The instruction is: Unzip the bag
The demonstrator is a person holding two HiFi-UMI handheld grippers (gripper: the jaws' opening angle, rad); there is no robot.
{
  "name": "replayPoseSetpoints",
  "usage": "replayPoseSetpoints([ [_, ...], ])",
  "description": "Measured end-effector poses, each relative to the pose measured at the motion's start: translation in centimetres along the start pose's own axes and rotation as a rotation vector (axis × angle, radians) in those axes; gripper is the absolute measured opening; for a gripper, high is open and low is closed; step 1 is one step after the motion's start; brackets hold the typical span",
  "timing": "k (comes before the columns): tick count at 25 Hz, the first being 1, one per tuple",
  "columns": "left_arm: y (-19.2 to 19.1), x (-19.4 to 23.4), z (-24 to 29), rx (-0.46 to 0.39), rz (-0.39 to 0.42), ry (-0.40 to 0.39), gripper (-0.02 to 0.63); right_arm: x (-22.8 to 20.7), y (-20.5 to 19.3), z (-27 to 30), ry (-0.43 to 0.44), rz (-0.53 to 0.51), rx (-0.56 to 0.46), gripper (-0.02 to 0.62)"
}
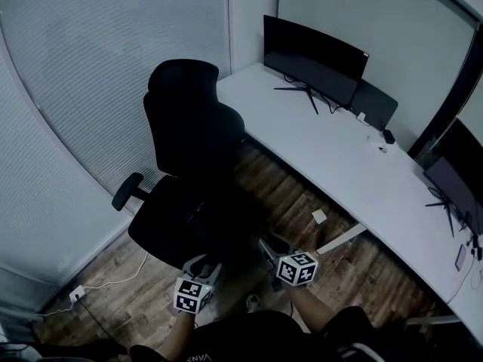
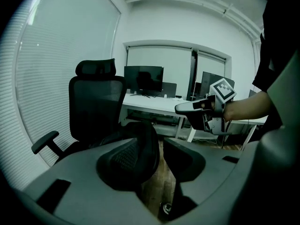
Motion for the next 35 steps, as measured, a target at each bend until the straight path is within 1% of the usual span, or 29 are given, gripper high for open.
replayPoseSetpoints([
  [5,0.3,0.2,-2.5,-0.028,0.025,-0.006,0.176,3.0,-0.3,-1.4,-0.043,-0.039,-0.039,0.143],
  [8,0.2,0.2,-3.8,-0.052,0.039,-0.017,0.138,4.7,-1.0,-2.1,-0.069,-0.072,-0.044,0.132],
  [11,0.2,-0.2,-5.3,-0.080,0.046,-0.034,0.091,6.7,-1.6,-2.9,-0.080,-0.106,-0.050,0.083],
  [16,0.2,-1.7,-7.8,-0.114,0.060,-0.075,0.052,9.8,-2.3,-4.7,-0.092,-0.135,-0.066,0.066],
  [28,-1.1,-2.3,-13.6,-0.139,0.084,-0.122,0.025,16.8,-3.2,-8.0,-0.099,-0.143,-0.130,0.054],
  [35,-2.1,-2.0,-16.6,-0.144,0.091,-0.124,0.020,20.2,-4.6,-9.2,-0.093,-0.168,-0.122,0.052],
])
Point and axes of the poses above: the fingertips, and each gripper's own axes: z forward along the fingers, x to its left, y out of its top, the point moved 1 cm from there along -z, backward along the fingers, and after that the axes turned 5 degrees about -z, right-handed, at the moved point
